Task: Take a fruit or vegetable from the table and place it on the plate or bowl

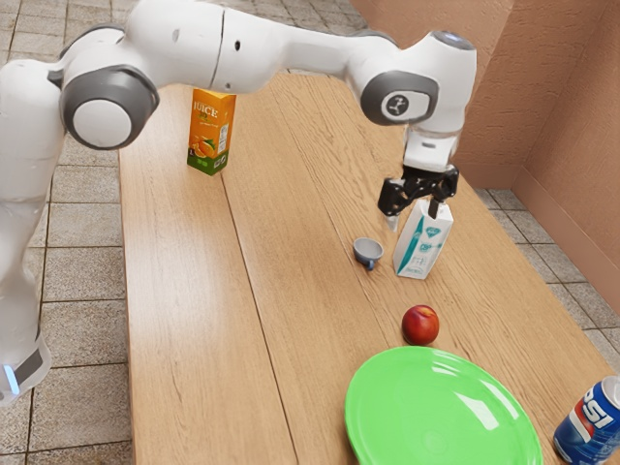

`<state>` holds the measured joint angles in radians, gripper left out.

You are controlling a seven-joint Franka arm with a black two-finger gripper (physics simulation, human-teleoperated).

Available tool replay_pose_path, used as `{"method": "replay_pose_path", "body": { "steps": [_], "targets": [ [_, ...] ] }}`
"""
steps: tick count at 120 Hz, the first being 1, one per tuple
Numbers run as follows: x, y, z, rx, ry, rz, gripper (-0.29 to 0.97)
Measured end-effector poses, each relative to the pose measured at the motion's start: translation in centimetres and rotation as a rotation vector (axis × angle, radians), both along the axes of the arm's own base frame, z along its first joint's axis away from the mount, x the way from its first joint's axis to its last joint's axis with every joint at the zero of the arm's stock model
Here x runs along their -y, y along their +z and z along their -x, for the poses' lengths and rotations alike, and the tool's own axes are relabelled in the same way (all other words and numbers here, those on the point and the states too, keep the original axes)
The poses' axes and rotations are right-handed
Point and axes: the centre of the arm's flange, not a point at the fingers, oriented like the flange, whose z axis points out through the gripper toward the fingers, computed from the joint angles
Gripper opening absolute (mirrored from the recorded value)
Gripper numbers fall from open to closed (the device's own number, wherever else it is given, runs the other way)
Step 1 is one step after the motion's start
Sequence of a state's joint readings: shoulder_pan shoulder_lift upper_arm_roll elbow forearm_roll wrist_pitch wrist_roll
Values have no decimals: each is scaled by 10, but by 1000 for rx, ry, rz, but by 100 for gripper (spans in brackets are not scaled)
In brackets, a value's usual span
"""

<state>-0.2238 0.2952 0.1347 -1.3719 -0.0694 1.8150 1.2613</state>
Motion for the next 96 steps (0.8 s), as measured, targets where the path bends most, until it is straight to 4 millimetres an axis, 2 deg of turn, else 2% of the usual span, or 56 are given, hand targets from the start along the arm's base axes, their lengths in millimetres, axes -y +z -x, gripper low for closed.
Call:
{"method": "replay_pose_path", "body": {
  "steps": [4,10,27,44,63,77,96],
  "targets": [
    [13,-1,-2,19,-40,-8,68],
    [29,-13,-8,31,-92,-24,68],
    [45,-69,-29,13,-175,-49,68],
    [74,-103,-36,0,-262,-42,68],
    [89,-120,-38,-5,-315,-33,68],
    [92,-122,-38,-1,-336,-28,68],
    [108,-121,-35,5,-377,-8,68]
  ]
}}
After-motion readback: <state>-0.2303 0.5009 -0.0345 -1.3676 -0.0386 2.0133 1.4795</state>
